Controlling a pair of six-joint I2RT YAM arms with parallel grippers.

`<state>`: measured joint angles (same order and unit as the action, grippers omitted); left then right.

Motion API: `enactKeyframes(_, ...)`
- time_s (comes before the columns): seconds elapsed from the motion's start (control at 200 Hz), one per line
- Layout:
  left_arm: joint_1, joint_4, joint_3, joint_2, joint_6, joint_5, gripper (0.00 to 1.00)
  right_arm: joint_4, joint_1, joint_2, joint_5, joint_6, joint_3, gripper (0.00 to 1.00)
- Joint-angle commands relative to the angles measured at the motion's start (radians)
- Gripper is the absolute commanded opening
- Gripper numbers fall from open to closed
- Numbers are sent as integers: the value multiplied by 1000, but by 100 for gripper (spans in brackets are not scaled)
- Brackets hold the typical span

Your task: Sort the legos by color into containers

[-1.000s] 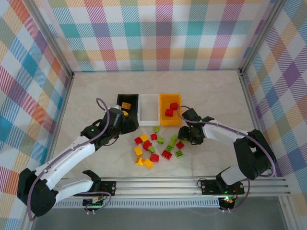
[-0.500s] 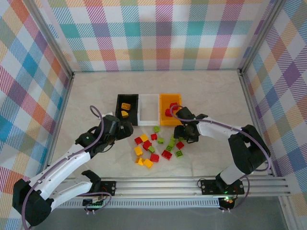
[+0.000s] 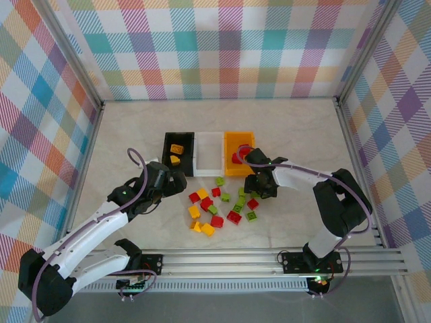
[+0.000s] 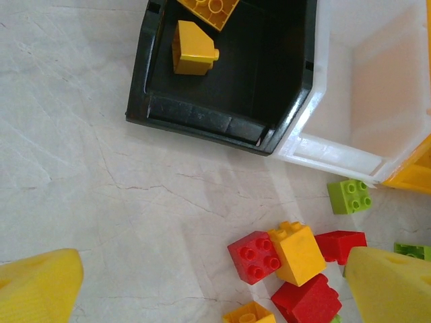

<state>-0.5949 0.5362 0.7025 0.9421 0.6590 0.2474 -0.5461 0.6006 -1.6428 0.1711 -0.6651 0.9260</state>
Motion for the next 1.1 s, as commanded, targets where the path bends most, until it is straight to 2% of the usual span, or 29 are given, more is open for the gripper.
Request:
enactKeyframes(0.0,1,33,-2,7,1,13,100,-32,2,-66,7,19,-10,75)
enactKeyframes(0.12,1,41,1,6,-2,20,100,-35,1,-62,-4,24,-24,72)
enactKeyframes(0.285,2,34,1,5,3,21,100,-14,2,-43,-23,18,-57,59)
enactKeyframes(0.395,1,33,5,7,4,21,100,-4,2,-9,-14,13,-74,55)
enactKeyframes(0.64,1,35,12,8,0,16,100,-37,2,142,21,33,-52,54)
enactKeyframes(0.82,2,29,12,8,-12,2,100,-58,2,231,0,81,39,55)
enactKeyframes(0.945,1,19,5,12,-21,-11,100,-38,2,183,-11,113,161,55)
enactKeyframes(1.095,1,41,2,5,-14,-8,100,3,5,36,-72,136,329,55)
